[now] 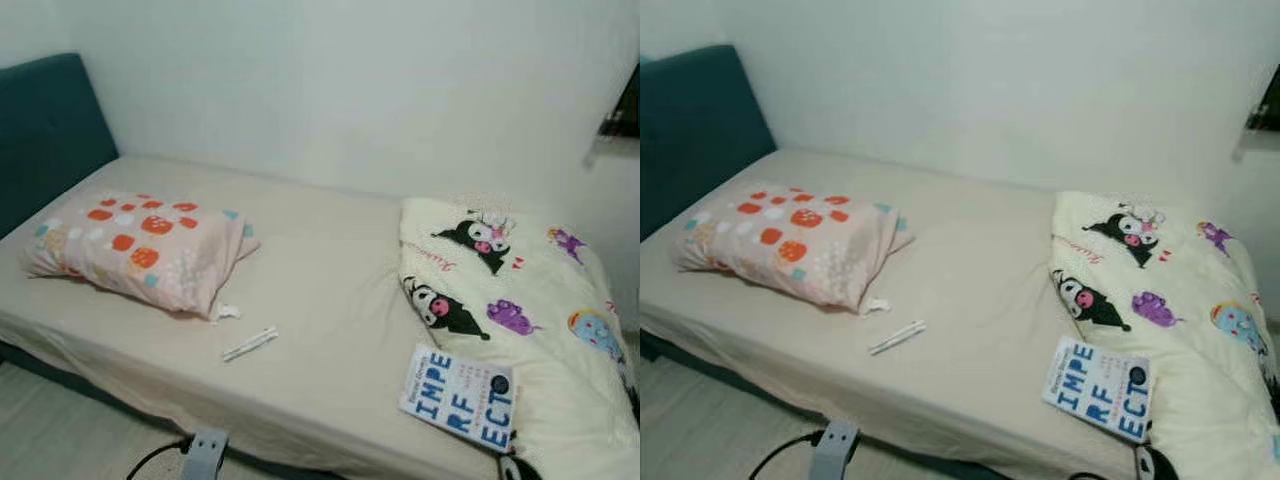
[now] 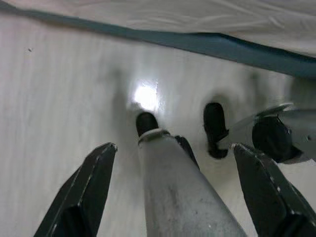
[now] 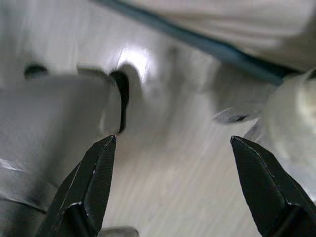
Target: Clean up the room
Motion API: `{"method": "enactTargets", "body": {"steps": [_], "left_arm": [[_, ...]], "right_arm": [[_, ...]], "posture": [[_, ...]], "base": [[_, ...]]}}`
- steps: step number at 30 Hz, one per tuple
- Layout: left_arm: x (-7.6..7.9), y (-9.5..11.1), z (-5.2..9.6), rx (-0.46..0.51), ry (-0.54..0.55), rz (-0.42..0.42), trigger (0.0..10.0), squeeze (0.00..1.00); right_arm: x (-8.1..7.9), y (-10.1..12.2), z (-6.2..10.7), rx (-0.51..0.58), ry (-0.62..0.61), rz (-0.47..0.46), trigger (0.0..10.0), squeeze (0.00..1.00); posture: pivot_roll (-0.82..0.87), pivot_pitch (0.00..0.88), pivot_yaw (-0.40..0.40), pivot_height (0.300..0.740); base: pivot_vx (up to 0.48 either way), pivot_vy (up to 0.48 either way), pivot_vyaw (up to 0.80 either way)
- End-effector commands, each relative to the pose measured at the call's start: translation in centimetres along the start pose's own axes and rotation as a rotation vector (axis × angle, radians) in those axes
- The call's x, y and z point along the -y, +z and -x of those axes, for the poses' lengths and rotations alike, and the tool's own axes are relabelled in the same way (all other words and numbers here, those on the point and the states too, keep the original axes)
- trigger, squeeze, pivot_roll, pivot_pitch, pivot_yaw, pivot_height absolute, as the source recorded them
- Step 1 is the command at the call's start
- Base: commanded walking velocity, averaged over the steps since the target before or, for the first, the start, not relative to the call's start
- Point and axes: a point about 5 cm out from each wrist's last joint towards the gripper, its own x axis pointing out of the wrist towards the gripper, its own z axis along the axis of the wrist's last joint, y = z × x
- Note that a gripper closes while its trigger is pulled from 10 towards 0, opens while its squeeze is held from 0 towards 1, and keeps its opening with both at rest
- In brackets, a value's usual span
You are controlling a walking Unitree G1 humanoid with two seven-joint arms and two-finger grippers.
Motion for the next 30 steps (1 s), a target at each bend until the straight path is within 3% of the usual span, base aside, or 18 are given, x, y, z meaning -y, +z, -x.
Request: {"method": "enactTargets", "body": {"steps": [1,8,14,20,25,30], "left_arm": [[0.2,0.3,-0.1,0.013,-0.011,0.025,10.0,0.0],[0.3,1.0,-0.2,0.037,-0.01,0.023,10.0,0.0],[0.6,1.9,-0.3,0.079,-0.051,0.042,10.0,0.0],[0.6,2.7,-0.2,0.113,-0.051,0.03,10.0,0.0],[1.1,3.8,-0.3,0.166,-0.09,0.072,10.0,0.0],[1.7,5.4,-0.4,0.236,-0.149,0.117,10.0,0.0]], "right_arm": [[-0.4,0.2,0.0,0.015,0.013,-0.031,10.0,0.0],[-0.5,0.2,0.0,0.019,0.017,-0.054,10.0,0.0],[-0.1,1.0,-0.1,0.06,0.006,-0.149,10.0,0.0],[0.1,1.8,-0.1,0.083,-0.004,-0.165,10.0,0.0],[0.1,4.0,-0.1,0.164,0.006,-0.222,10.0,0.0],[0.3,6.0,0.0,0.237,0.021,-0.29,10.0,0.0]], "posture": [[-0.08,0.0,-0.012,0.74],[-0.09,0.0,-0.01,0.74],[-0.09,0.0,-0.004,0.74],[-0.09,0.0,0.0,0.74],[-0.09,0.0,0.002,0.74],[-0.09,0.0,0.002,0.74]], "base": [[0.0,0.0,0.0],[0.0,0.0,0.0],[0.0,0.0,0.0],[0.0,-0.471,0.0],[0.0,-0.443,0.0],[0.0,0.0,0.0]]}}
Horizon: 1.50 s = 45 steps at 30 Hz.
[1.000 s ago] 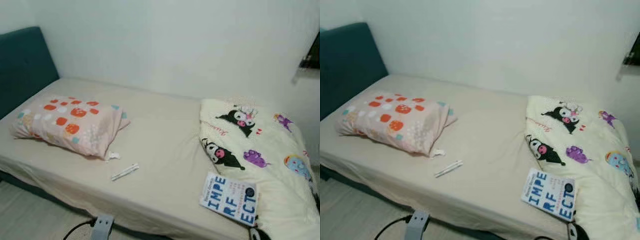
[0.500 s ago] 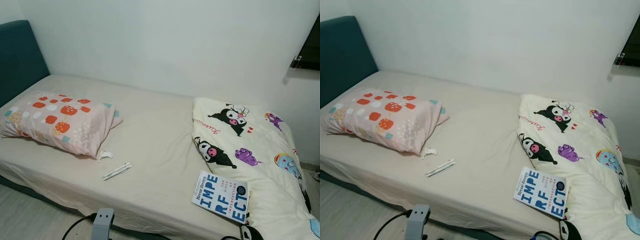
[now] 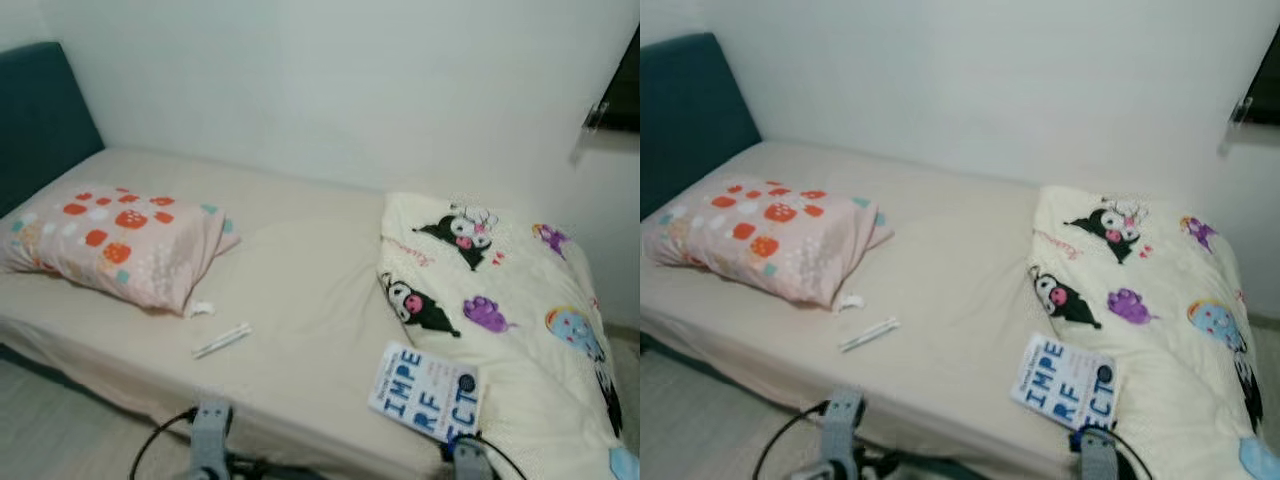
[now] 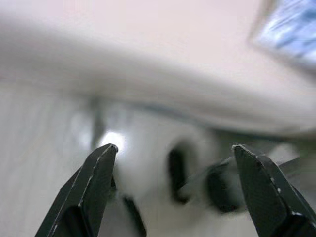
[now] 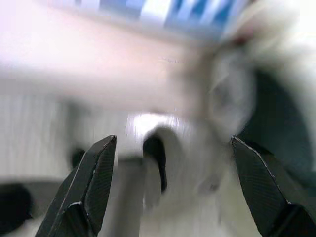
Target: Clean up the room
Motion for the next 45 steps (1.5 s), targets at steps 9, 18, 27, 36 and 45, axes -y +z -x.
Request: {"method": "enactTargets", "body": {"steps": [9,18,27,36,45], "left_arm": [[0.0,2.2,-0.2,0.078,-0.032,-0.002,10.0,0.0],[-0.2,1.8,-0.1,0.074,-0.017,0.004,10.0,0.0],[-0.3,2.0,-0.1,0.099,0.014,0.025,10.0,0.0],[-1.1,0.3,0.3,0.047,0.086,0.038,10.0,0.0],[-3.4,-1.5,1.5,-0.021,0.239,-0.014,10.0,0.0]], "right_arm": [[-0.1,1.7,-0.2,0.059,0.006,-0.085,10.0,0.0],[0.3,1.5,-0.1,0.054,-0.003,-0.112,10.0,0.0],[0.1,2.3,-0.2,0.091,0.011,-0.124,10.0,0.0],[-1.1,3.8,-0.4,0.142,0.077,-0.065,10.0,0.0],[-1.6,4.4,-0.4,0.152,0.105,-0.029,10.0,0.0]], "posture": [[-0.09,0.0,0.001,0.74],[-0.1,0.0,-0.001,0.74],[-0.1,0.0,-0.003,0.74],[-0.11,0.0,-0.004,0.74],[-0.11,0.0,-0.006,0.74]], "base": [[0.0,0.0,-0.17],[0.0,0.0,-0.76],[0.0,0.0,-0.75],[0.0,-0.354,0.0],[0.0,0.0,0.0]]}}
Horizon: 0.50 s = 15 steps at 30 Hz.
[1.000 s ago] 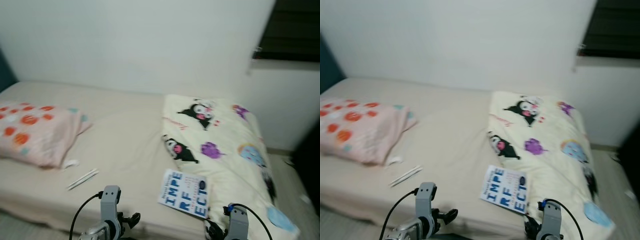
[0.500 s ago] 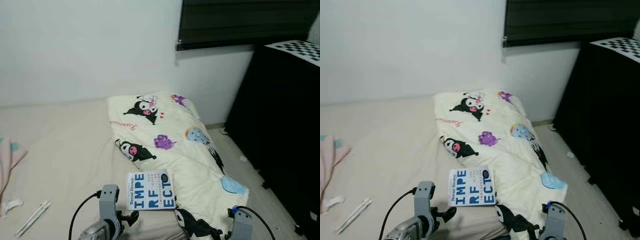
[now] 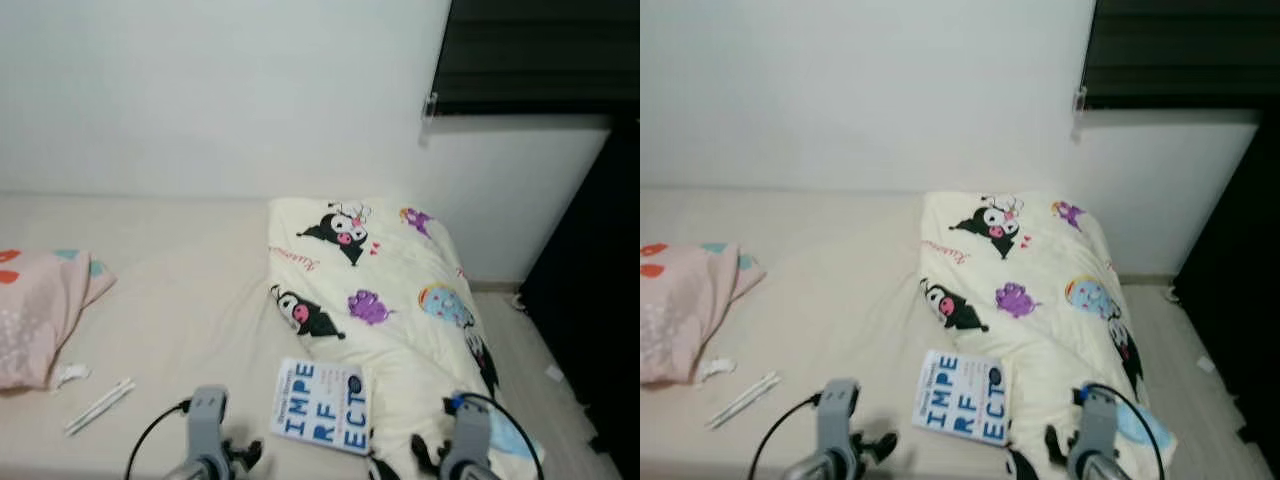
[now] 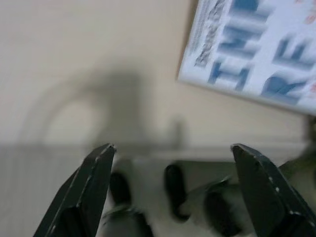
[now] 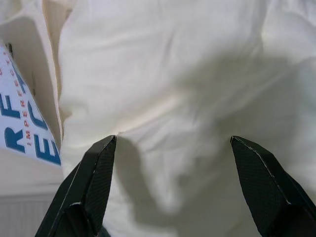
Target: Clean up the room
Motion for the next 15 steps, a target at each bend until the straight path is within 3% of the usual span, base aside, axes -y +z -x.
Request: {"method": "enactTargets", "body": {"steps": [1,5,12,15], "left_arm": [[-1.8,-0.5,0.5,-0.029,0.081,-0.035,10.0,0.0],[-2.7,-0.6,0.7,-0.037,0.146,-0.058,10.0,0.0],[-3.6,-0.3,0.9,-0.032,0.213,-0.054,10.0,0.0],[-3.5,-0.5,0.9,-0.057,0.237,-0.046,10.0,0.0]], "right_arm": [[-0.3,-0.4,0.0,-0.012,0.014,0.008,10.0,0.0],[-0.5,-0.3,0.0,-0.022,0.023,0.035,10.0,0.0],[-0.7,-0.1,-0.1,-0.024,0.034,0.028,10.0,0.0],[-0.6,0.3,-0.2,-0.005,0.029,0.03,10.0,0.0]], "posture": [[-0.11,0.0,-0.006,0.74],[-0.11,0.0,-0.009,0.74],[-0.1,0.0,-0.01,0.74],[-0.11,0.0,-0.009,0.74]], "base": [[0.0,0.0,0.0],[0.0,0.0,0.0],[0.0,0.0,-0.68],[0.0,0.0,0.0]]}}
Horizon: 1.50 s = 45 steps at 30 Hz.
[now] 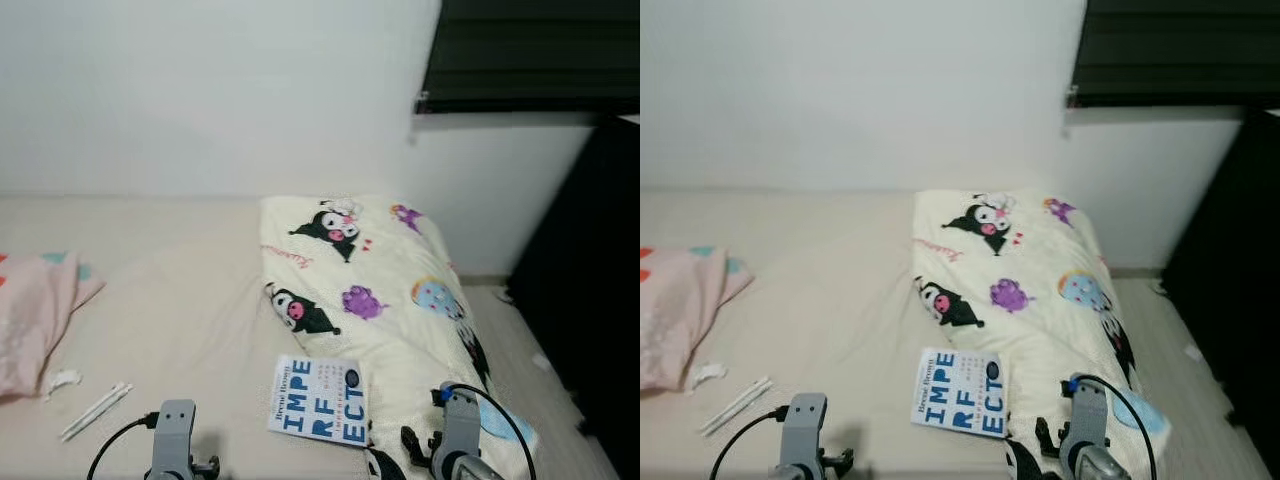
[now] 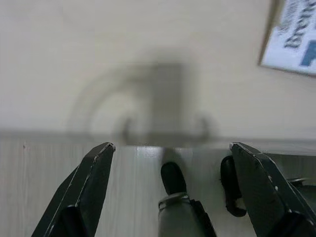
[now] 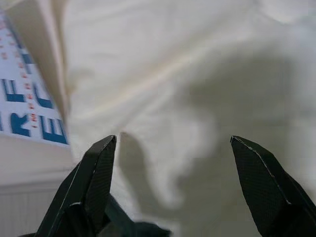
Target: Clean up the room
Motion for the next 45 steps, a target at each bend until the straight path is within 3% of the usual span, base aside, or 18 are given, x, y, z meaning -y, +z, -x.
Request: {"method": "enactTargets", "body": {"steps": [1,7,17,28,33,36,38,40,45], "left_arm": [[-0.2,-0.7,0.1,-0.041,0.022,0.0,10.0,0.0],[-0.3,-1.4,0.2,-0.09,0.036,0.007,10.0,0.0],[0.3,-0.9,0.1,-0.053,-0.013,-0.049,10.0,0.0],[0.7,-0.6,0.0,-0.054,-0.019,-0.102,10.0,0.0],[0.8,-0.6,0.0,-0.058,0.001,-0.123,10.0,0.0],[0.9,-0.4,-0.1,-0.062,0.029,-0.088,10.0,0.0],[1.1,0.1,-0.2,-0.039,0.018,-0.02,10.0,0.0],[1.3,0.5,-0.3,-0.015,0.009,-0.011,10.0,0.0],[1.8,2.1,-0.4,0.086,-0.01,-0.118,10.0,0.0]], "right_arm": [[0.1,0.2,0.0,0.003,-0.004,0.001,10.0,0.0],[0.2,0.2,0.0,0.006,-0.007,-0.005,10.0,0.0],[0.3,0.3,0.0,0.007,-0.011,-0.008,10.0,0.0],[0.4,0.4,0.0,0.007,-0.016,-0.018,10.0,0.0],[0.5,0.4,0.0,0.008,-0.02,-0.014,10.0,0.0],[0.5,0.2,0.0,-0.005,-0.022,0.003,10.0,0.0],[0.3,0.3,0.0,-0.004,-0.011,0.003,10.0,0.0],[0.2,0.6,-0.1,0.004,-0.004,0.0,10.0,0.0],[0.0,1.9,-0.2,0.062,0.026,-0.015,10.0,0.0]], "posture": [[-0.11,0.0,-0.009,0.74],[-0.11,0.0,-0.005,0.74],[-0.11,0.0,-0.003,0.74],[-0.12,0.0,-0.004,0.74],[-0.12,0.0,-0.005,0.74],[-0.12,0.0,-0.006,0.74],[-0.12,0.0,-0.006,0.73],[-0.12,0.0,-0.006,0.725],[-0.12,0.0,-0.004,0.71]], "base": [[0.0,0.0,0.0],[-0.297,0.0,0.0],[-0.096,0.0,0.0],[0.0,0.0,-0.64],[0.0,0.0,0.0],[0.0,0.0,0.0],[0.0,0.0,0.0],[0.0,0.0,0.0],[0.0,0.0,0.0]]}}
